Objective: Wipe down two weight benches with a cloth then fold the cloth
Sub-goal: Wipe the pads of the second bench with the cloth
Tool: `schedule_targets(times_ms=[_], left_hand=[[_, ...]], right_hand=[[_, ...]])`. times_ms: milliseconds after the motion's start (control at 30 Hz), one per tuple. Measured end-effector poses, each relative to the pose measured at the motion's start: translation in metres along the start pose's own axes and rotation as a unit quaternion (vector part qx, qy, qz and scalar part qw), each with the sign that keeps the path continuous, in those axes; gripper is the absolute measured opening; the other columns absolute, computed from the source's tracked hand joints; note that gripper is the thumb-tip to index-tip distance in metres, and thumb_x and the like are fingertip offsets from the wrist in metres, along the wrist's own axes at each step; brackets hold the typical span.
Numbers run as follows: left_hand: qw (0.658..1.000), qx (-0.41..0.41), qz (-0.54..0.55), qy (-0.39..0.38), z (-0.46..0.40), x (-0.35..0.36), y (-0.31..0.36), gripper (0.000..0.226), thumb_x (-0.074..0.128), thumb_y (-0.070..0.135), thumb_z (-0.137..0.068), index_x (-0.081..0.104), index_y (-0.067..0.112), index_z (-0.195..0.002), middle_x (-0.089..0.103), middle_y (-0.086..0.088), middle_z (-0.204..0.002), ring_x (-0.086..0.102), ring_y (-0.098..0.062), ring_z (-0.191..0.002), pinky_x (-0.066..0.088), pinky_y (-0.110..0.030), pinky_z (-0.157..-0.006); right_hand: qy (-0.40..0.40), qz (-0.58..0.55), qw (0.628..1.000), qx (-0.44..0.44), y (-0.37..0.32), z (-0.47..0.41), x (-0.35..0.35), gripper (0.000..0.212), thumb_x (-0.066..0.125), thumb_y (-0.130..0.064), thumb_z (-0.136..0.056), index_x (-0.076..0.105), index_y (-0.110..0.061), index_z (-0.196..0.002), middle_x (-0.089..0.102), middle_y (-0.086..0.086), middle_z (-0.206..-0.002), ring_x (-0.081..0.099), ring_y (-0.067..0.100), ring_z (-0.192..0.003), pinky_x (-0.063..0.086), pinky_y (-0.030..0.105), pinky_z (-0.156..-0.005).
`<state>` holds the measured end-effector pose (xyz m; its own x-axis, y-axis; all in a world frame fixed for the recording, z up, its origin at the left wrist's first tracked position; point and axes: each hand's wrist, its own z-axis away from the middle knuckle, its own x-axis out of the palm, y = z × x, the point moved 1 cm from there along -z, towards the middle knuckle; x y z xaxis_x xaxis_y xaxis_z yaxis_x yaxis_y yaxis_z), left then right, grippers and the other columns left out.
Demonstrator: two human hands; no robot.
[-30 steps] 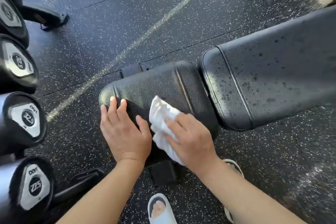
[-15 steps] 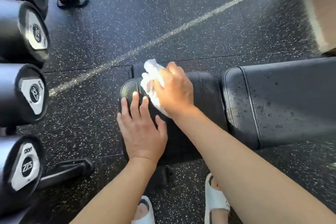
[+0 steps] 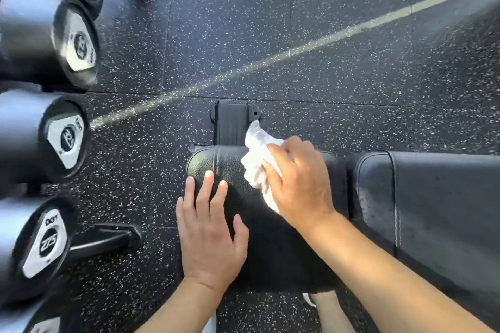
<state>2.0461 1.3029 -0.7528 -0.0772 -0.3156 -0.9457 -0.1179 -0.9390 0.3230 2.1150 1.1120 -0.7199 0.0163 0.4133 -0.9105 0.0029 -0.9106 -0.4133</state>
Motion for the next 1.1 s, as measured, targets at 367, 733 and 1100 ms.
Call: schedule_targets(times_ms=[367,733,1100], left_hand=[[1.000,-0.007,-0.004,-0.004,-0.005,-0.004,0.008,0.061,0.052,0.028,-0.087,0.047,0.004,-0.143,0.042,-0.022,-0.159,0.024,-0.049,-0.156,0.032,-0.072,-0.116],[1.000,-0.007,-0.003,-0.022,-0.004,-0.001,0.004,0.064,0.054,0.029,-0.084,0.046,0.005,-0.143,0.039,-0.021,-0.159,0.024,-0.051,-0.155,0.031,-0.073,-0.116],[1.000,0.005,-0.004,-0.020,-0.007,-0.002,0.004,0.063,0.053,0.031,-0.084,0.047,0.002,-0.140,0.042,-0.024,-0.154,0.025,-0.051,-0.154,0.031,-0.072,-0.117]], right_hand=[[-0.173,-0.096,0.975,-0.103,0.010,-0.057,0.001,0.017,0.063,-0.028,-0.097,0.066,-0.011,-0.098,0.053,0.006,-0.093,0.049,0.030,-0.078,0.032,0.039,-0.061],[-0.265,-0.131,0.954,-0.040,0.064,-0.070,-0.005,0.038,0.035,-0.057,-0.101,0.062,-0.031,-0.097,0.044,-0.010,-0.090,0.051,0.013,-0.082,0.050,0.041,-0.071],[-0.316,-0.175,0.928,-0.098,0.007,-0.101,0.025,0.030,0.044,-0.044,-0.107,0.065,-0.023,-0.107,0.046,-0.006,-0.095,0.052,0.017,-0.088,0.047,0.040,-0.070]])
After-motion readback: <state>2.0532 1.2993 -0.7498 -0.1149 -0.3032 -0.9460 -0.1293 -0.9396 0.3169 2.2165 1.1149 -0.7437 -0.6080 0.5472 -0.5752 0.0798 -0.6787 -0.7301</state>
